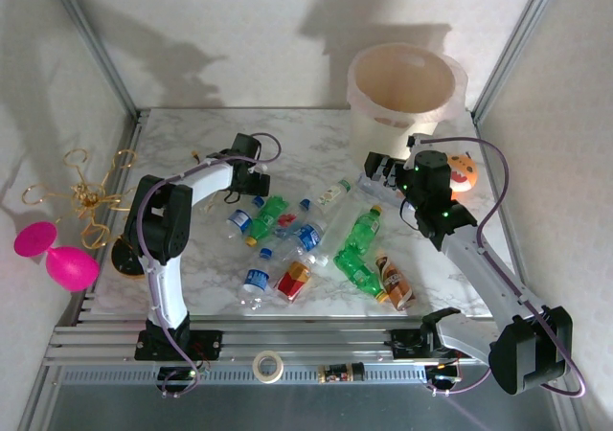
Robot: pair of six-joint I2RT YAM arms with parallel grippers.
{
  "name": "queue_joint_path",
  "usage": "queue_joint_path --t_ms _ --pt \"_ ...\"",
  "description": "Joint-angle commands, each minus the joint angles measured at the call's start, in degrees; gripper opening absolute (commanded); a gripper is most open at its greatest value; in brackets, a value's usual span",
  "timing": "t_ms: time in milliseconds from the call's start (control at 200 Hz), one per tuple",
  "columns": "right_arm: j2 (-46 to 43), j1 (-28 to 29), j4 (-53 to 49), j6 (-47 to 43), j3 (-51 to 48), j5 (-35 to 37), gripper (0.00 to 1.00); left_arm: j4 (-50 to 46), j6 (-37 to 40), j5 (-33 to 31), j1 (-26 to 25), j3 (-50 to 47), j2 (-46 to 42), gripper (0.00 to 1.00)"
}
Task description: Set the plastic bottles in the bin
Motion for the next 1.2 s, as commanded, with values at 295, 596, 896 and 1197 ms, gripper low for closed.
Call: queue_joint_path --t_ms 295,596,896,1197 --pt "-0.8 0.3 -0.1 0.6 0.3 1.0 0.99 -0.1 5.0 -3.7 -0.2 5.2 0.9 0.61" --pt "0.1 0.3 1.0 1.0 0.5 -2.3 0.99 1.7 4.2 -4.1 -0.3 6.8 -4.3 0.51" --pt "1.1 0.3 7.0 4.0 0.6 -14.9 0.99 15.5 1.2 14.2 -4.5 -3.3 -18.7 0.50" --pt "4.5 0.9 17.1 10.3 1.3 -29.5 0.96 36.2 -0.8 19.9 -14.9 -19.6 -31.2 0.50"
